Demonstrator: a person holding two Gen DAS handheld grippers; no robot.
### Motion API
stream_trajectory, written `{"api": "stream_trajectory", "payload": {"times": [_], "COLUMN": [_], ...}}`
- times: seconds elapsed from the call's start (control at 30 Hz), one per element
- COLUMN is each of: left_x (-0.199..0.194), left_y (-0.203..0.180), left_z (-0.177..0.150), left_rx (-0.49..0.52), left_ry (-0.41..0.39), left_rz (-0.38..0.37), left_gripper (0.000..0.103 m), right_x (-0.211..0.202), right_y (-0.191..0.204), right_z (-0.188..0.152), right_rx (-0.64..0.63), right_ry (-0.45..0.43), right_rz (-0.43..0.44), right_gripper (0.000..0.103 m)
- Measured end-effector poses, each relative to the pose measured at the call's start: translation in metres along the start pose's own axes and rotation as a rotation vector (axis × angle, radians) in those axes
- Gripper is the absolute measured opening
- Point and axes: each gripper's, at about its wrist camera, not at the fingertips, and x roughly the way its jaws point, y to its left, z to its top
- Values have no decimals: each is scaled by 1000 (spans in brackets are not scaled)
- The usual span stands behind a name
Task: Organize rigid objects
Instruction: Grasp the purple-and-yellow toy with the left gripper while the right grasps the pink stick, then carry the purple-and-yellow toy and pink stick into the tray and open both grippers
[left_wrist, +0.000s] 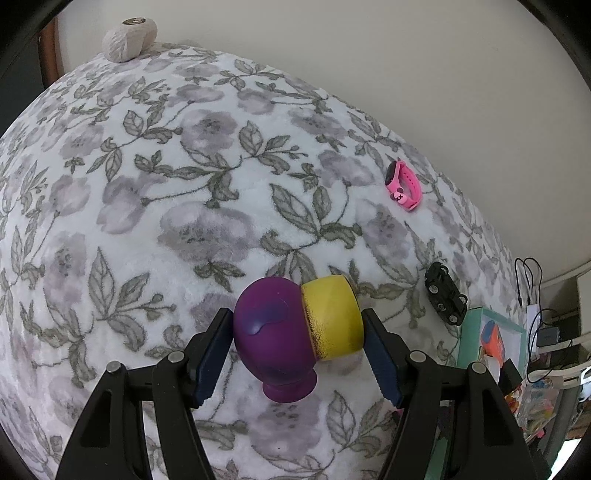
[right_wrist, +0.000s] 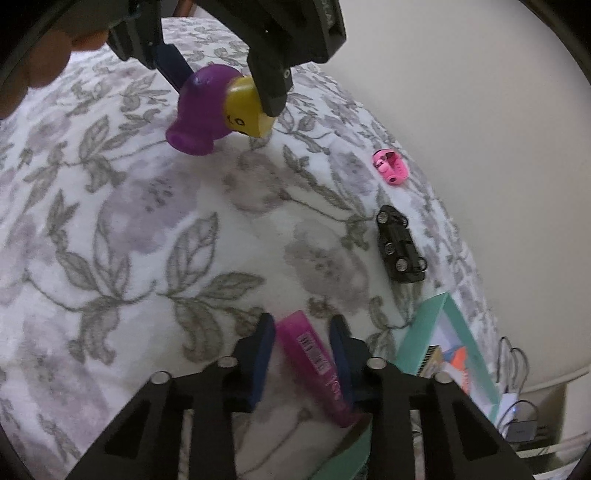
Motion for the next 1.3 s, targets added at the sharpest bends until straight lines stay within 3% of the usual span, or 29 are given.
{"api": "stream_trajectory", "payload": {"times": [0.37,0.6,0.9,1.3], "left_x": [5,6,8,10], "left_y": [-3,-4,-7,-9], "left_z": [-1,-1,-1,-2], "left_rx": [18,25,39,52], "left_ry": [8,7,12,18], "left_rz": [5,6,5,7], "left_gripper": [71,71,71,71], "right_x": [3,2,9,17], "right_y": [-26,-57,-86,-83], "right_z": [-3,-9,-17,-23], "right_rx": [190,398,587,558], "right_ry": [-18,-54,-68,51], "right_rz": [120,272,394,350], "right_gripper": [20,15,14,14]}}
